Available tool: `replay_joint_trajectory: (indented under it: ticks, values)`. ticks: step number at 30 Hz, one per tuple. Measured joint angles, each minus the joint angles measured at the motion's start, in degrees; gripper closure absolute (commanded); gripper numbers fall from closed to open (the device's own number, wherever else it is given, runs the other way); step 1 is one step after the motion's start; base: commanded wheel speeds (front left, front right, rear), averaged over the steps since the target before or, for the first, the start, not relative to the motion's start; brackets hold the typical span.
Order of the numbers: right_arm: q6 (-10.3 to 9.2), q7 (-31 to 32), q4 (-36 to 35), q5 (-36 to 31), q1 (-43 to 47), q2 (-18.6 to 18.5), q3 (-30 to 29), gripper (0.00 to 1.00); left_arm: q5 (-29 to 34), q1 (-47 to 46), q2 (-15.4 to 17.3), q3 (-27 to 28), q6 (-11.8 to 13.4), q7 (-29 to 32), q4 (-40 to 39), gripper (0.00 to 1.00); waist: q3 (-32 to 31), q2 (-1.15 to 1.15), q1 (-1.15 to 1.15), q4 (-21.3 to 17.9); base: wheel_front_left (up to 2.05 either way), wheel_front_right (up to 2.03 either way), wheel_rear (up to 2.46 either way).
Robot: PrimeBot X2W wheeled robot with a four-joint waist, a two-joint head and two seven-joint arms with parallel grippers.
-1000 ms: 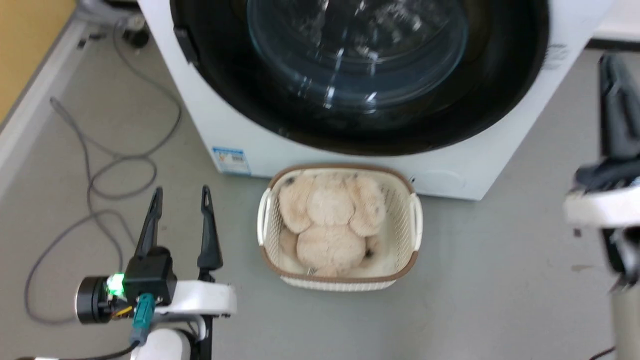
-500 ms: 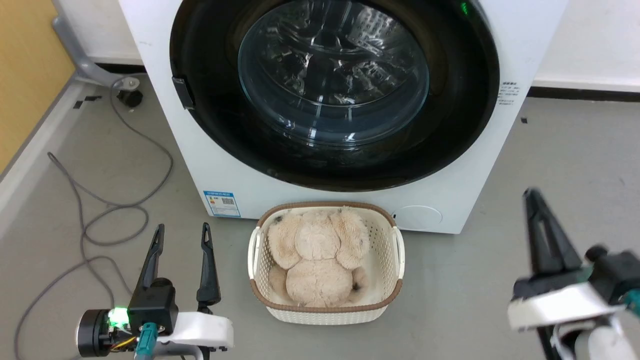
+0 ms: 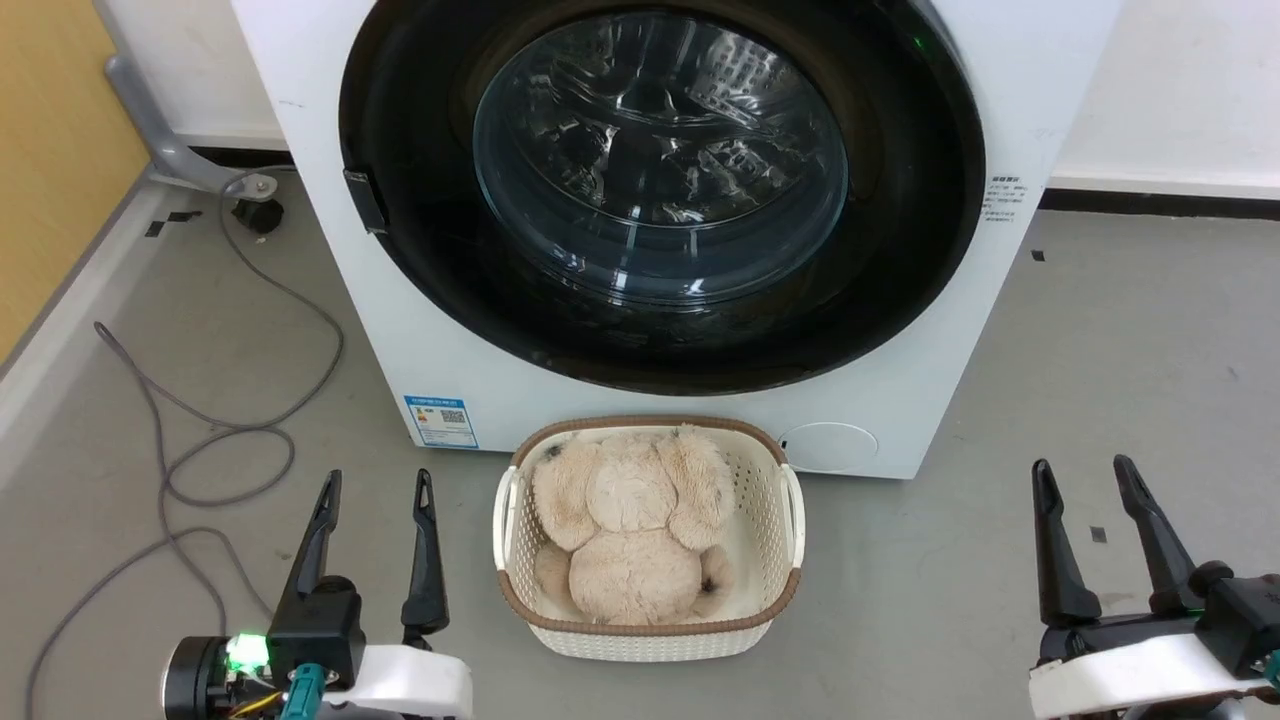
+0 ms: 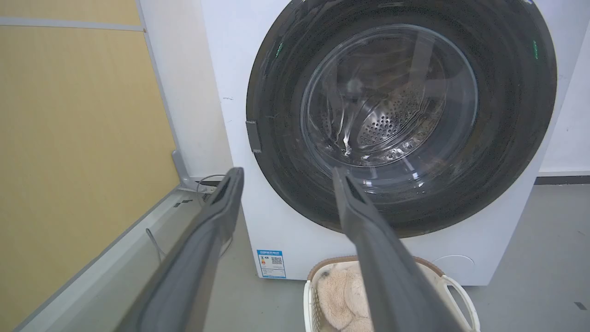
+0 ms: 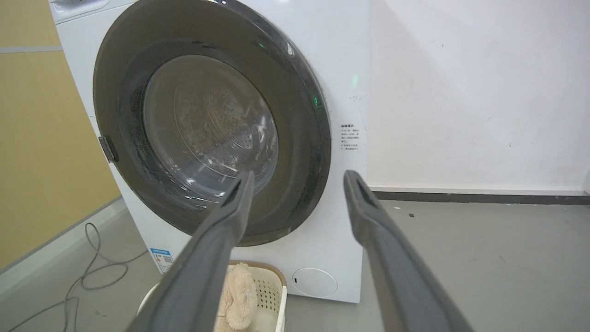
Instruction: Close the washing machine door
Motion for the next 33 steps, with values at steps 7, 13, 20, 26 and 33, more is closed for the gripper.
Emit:
replay_joint_trajectory:
  ticks: [7,13,20,26,33]
  values:
    - [0.00,0.1,-0.1,0.0,0.0,0.0,-0.3,1.00,0.0,0.2,0.0,-0.1,-0.2,0.1,0.3,1.00,-0.3,0.00,0.00,0.1,0.00,0.00,0.00]
    - [0.00,0.7,-0.1,0.0,0.0,0.0,-0.2,1.00,0.0,0.2,-0.1,0.1,-0.5,0.8,0.2,1.00,-0.4,0.00,0.00,0.1,0.00,0.00,0.00]
    - [0.00,1.6,-0.1,-0.5,0.0,0.0,0.1,1.00,0.0,0.2,-0.2,0.3,-0.8,1.6,0.2,1.00,-0.5,0.00,0.00,0.0,0.00,0.00,0.00]
    - [0.00,2.2,-0.2,-0.8,0.0,0.0,0.3,1.00,0.0,0.2,-0.2,0.5,-1.3,2.2,0.1,1.00,-0.5,0.00,0.00,-0.1,0.00,0.00,0.00]
    - [0.00,3.1,-0.3,-1.1,0.0,0.0,0.6,1.00,0.0,0.2,-0.2,0.8,-1.8,3.1,-0.2,1.00,-0.6,0.00,0.00,-0.1,0.00,0.00,0.00]
